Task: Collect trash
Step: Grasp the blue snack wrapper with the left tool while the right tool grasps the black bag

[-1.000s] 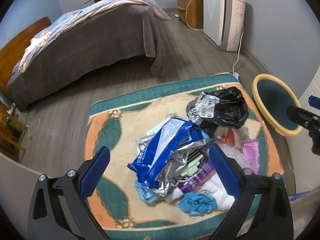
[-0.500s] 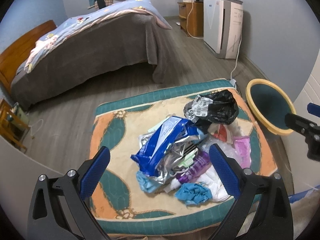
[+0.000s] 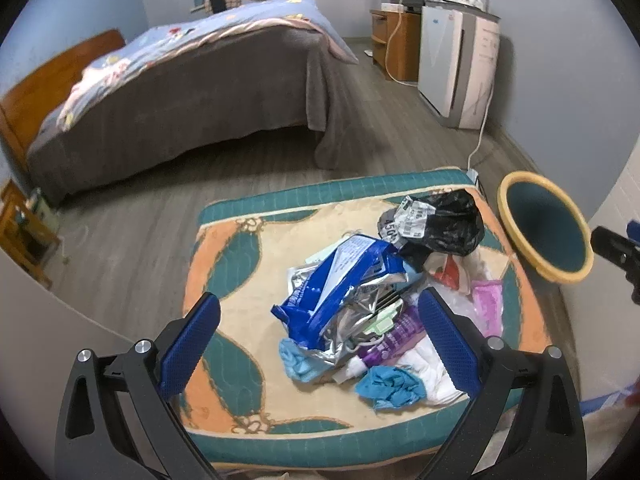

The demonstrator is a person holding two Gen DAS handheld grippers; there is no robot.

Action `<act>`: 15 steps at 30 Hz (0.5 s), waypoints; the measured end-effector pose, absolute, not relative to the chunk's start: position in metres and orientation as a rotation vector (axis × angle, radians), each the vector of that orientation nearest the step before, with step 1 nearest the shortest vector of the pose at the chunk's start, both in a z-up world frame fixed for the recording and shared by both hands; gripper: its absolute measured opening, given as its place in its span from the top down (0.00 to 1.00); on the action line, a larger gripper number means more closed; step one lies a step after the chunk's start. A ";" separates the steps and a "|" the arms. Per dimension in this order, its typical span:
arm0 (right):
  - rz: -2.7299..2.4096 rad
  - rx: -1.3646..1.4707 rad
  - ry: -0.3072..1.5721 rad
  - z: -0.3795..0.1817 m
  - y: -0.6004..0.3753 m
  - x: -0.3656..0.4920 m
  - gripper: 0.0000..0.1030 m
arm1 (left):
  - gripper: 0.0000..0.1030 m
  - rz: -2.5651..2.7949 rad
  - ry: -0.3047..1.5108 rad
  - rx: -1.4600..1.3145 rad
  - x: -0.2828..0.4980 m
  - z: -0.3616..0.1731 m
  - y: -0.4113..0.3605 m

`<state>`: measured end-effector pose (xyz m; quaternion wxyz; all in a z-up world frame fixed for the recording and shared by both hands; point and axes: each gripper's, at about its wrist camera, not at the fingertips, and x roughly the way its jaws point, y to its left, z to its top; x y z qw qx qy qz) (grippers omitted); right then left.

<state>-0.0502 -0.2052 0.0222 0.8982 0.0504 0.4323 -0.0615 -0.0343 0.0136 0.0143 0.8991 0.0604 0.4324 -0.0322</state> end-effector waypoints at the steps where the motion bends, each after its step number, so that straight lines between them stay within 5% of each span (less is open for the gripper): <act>1: -0.135 0.109 0.889 0.023 -0.207 -0.049 0.05 | 0.05 -0.064 0.892 0.118 -0.032 0.015 0.016; 15: -0.097 0.197 0.946 0.003 -0.220 0.026 0.05 | 0.05 -0.081 0.954 0.101 0.033 -0.006 0.047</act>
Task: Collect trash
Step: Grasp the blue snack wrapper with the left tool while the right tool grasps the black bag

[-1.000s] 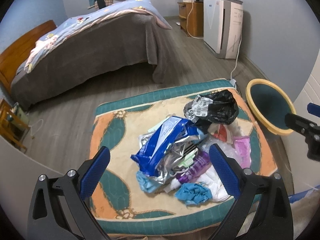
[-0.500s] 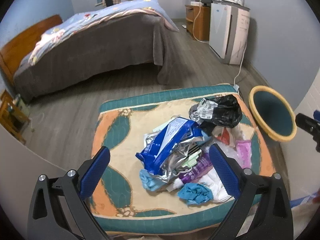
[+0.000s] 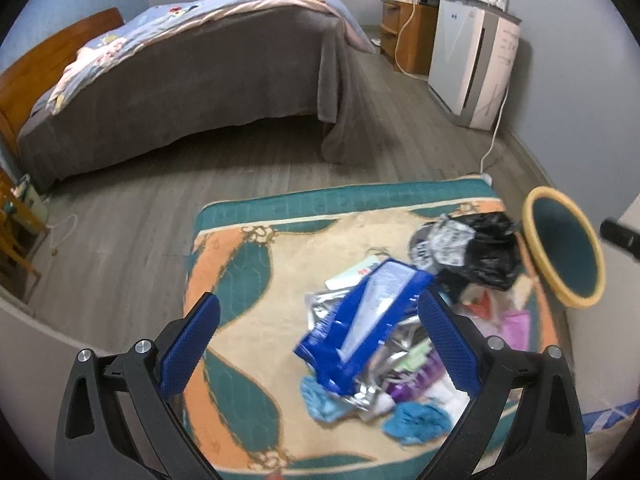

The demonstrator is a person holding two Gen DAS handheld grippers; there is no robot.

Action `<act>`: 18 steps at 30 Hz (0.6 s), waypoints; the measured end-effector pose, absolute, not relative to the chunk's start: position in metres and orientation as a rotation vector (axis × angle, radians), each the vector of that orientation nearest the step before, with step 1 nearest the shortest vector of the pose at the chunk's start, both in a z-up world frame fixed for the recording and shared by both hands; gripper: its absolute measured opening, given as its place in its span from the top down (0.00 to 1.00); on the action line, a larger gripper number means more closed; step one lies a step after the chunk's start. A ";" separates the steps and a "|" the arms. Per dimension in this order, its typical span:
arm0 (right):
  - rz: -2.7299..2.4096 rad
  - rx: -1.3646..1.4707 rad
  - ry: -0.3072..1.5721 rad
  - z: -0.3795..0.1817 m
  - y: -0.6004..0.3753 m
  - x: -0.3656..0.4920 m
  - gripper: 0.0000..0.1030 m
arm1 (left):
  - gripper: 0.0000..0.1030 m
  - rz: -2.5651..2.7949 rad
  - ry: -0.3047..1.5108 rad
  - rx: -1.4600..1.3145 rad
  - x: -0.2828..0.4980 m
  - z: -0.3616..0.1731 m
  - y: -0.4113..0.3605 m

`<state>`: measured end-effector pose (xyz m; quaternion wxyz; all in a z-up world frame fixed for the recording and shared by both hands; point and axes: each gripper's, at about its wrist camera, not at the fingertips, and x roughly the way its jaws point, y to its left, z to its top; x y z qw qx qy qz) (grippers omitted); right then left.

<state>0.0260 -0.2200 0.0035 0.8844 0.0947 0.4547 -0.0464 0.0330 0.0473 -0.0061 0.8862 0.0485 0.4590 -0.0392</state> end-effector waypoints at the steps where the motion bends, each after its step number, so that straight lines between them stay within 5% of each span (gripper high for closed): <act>1: -0.094 0.183 0.942 0.001 -0.218 0.031 0.05 | 0.05 -0.090 0.967 0.121 0.038 -0.016 0.048; 9: -0.036 0.146 1.029 -0.042 -0.200 0.065 0.12 | 0.09 -0.215 1.044 0.228 0.044 -0.055 0.024; 13: -0.010 0.172 1.050 -0.050 -0.197 0.075 0.18 | 0.28 -0.268 1.063 0.270 0.050 -0.065 0.009; 18: 0.011 0.160 1.071 -0.058 -0.190 0.084 0.23 | 0.29 -0.308 1.093 0.269 0.058 -0.075 0.001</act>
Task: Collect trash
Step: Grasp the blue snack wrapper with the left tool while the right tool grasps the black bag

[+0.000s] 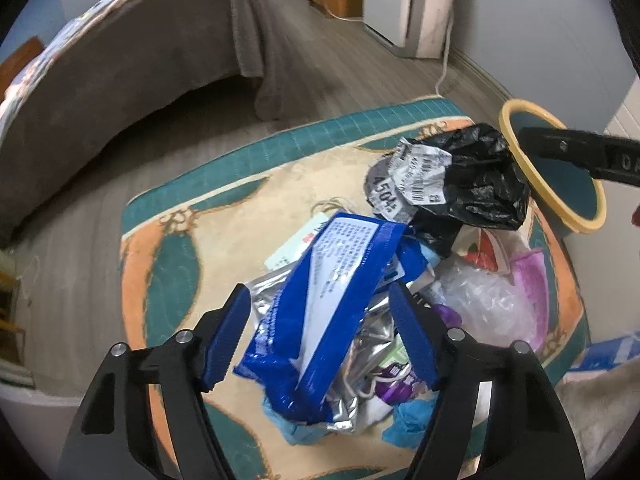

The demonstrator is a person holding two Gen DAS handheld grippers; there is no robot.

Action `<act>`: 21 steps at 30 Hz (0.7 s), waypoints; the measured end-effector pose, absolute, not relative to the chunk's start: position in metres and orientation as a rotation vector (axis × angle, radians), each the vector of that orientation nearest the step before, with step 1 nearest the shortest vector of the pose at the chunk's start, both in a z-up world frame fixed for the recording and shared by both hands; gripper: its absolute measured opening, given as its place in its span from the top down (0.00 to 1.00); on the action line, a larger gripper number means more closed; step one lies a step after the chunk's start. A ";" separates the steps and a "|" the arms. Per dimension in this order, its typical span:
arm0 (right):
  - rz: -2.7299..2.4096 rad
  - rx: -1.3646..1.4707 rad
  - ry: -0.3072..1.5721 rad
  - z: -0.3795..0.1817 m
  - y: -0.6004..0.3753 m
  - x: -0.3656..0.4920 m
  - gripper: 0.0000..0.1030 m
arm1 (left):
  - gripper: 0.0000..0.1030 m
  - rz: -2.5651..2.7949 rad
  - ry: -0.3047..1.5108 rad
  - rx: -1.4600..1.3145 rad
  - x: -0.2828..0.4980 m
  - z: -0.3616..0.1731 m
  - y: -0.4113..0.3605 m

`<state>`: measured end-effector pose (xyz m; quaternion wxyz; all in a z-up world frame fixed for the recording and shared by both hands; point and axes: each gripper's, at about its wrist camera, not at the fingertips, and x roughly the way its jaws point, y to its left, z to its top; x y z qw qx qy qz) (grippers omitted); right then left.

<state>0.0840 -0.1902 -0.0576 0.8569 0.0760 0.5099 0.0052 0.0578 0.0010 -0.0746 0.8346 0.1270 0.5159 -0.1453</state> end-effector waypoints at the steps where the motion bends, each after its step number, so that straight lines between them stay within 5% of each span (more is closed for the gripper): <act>1: 0.013 0.163 1.078 -0.060 -0.190 0.086 0.24 | 0.30 -0.320 1.095 0.285 0.058 -0.077 -0.002; 11: 0.078 0.183 1.143 -0.078 -0.180 0.099 0.34 | 0.63 -0.371 1.156 0.334 0.067 -0.096 -0.011; 13: 0.092 0.211 1.165 -0.083 -0.182 0.100 0.44 | 0.70 -0.375 1.160 0.357 0.065 -0.097 -0.013; 15: 0.116 0.261 1.187 -0.088 -0.185 0.101 0.78 | 0.74 -0.376 1.161 0.376 0.064 -0.097 -0.016; 16: 0.127 0.279 1.194 -0.089 -0.186 0.101 0.87 | 0.77 -0.368 1.158 0.391 0.064 -0.097 -0.017; 21: 0.143 0.255 1.131 -0.072 -0.187 0.097 0.92 | 0.82 -0.337 1.142 0.391 0.065 -0.089 -0.010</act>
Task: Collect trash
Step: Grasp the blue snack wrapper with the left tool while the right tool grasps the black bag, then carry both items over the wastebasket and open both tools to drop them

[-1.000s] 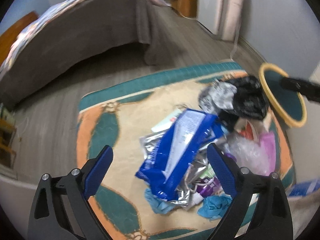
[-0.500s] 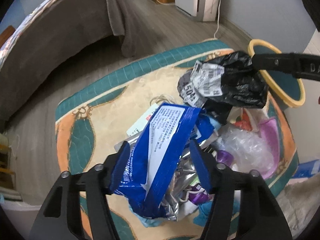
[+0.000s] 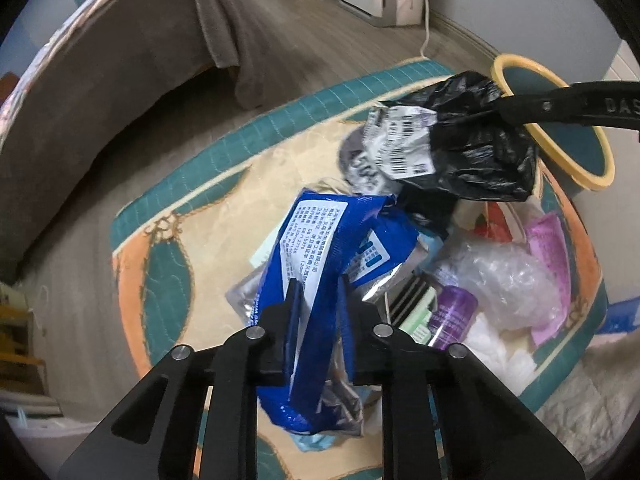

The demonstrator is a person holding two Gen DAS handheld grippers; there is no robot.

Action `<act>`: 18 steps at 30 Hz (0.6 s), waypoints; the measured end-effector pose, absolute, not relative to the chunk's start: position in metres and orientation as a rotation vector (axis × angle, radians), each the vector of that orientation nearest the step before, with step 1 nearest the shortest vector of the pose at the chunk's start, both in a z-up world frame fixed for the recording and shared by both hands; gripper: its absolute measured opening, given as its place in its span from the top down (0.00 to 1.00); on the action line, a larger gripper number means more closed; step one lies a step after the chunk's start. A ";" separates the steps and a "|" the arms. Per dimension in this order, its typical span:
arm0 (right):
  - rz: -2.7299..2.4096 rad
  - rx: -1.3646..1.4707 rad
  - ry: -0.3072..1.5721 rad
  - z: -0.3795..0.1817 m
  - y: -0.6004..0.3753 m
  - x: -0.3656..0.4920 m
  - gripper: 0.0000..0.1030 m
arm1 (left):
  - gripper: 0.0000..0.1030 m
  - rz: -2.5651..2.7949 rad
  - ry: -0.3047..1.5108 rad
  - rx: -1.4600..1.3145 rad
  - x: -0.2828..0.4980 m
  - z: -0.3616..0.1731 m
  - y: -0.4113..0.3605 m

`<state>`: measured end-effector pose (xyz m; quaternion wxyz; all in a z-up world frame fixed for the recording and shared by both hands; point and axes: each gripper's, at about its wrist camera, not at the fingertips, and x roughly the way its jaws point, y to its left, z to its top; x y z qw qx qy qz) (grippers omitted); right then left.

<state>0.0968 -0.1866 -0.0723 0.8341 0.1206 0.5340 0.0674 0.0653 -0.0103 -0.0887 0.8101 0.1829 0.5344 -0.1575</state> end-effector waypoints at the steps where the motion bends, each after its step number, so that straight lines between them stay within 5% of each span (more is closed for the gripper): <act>1: 0.146 0.246 1.115 -0.068 -0.187 0.096 0.92 | 0.83 -0.326 1.129 0.379 0.066 -0.084 -0.007; 18: 0.085 0.089 0.827 0.019 -0.221 0.065 0.92 | 0.86 -0.292 0.861 0.241 0.056 0.005 -0.010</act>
